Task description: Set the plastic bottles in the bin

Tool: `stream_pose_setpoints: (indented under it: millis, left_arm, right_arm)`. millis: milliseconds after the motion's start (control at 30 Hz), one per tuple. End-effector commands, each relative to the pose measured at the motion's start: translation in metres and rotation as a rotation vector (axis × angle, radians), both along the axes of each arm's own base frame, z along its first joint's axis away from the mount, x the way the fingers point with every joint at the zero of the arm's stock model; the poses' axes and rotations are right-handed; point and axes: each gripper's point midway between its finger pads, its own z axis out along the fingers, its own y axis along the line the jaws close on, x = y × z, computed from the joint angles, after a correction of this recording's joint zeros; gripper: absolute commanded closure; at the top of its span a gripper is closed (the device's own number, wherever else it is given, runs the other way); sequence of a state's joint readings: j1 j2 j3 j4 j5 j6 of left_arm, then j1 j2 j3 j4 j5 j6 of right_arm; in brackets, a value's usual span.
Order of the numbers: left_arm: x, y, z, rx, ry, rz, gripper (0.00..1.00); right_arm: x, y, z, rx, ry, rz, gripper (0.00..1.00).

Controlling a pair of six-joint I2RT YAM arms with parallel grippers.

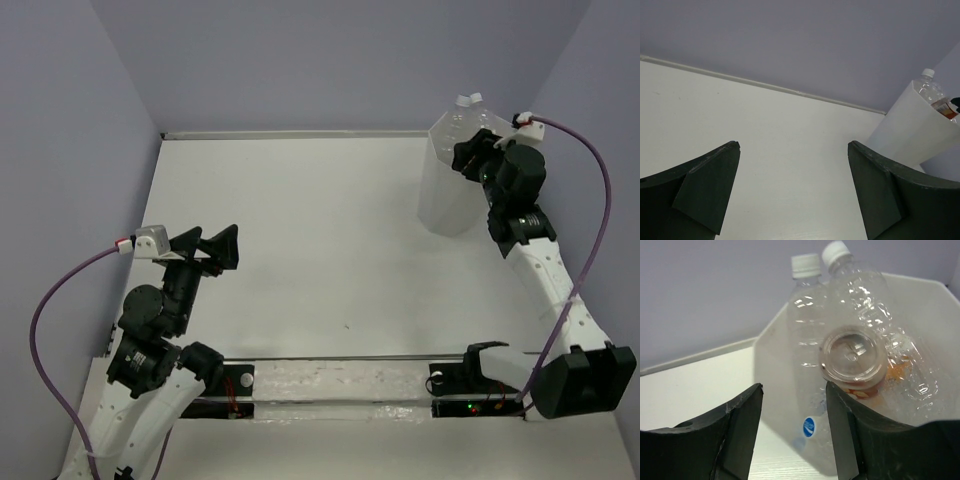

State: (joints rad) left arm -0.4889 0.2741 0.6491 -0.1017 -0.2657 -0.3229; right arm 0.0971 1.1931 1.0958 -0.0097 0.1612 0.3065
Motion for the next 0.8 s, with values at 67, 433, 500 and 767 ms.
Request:
stream_pose_setpoints:
  millis: [67, 433, 500, 767]
  left_arm:
    - [-0.001, -0.001, 0.013, -0.009, -0.05, -0.011, 0.01]
    - [-0.013, -0.001, 0.027, -0.034, -0.108, -0.042, 0.01]
    - [-0.018, -0.003, 0.036, -0.045, -0.127, -0.062, 0.01]
    - [-0.046, 0.0, 0.093, -0.087, -0.269, -0.115, 0.01]
  right_arm:
    - [-0.065, 0.019, 0.1, 0.062, -0.231, 0.141, 0.41]
    - [-0.176, 0.116, 0.15, 0.129, -0.329, 0.796, 1.0]
    - [-0.209, 0.13, 0.15, 0.123, -0.353, 0.938, 1.0]
    - [-0.276, 0.107, 0.15, 0.099, -0.555, 0.809, 0.0]
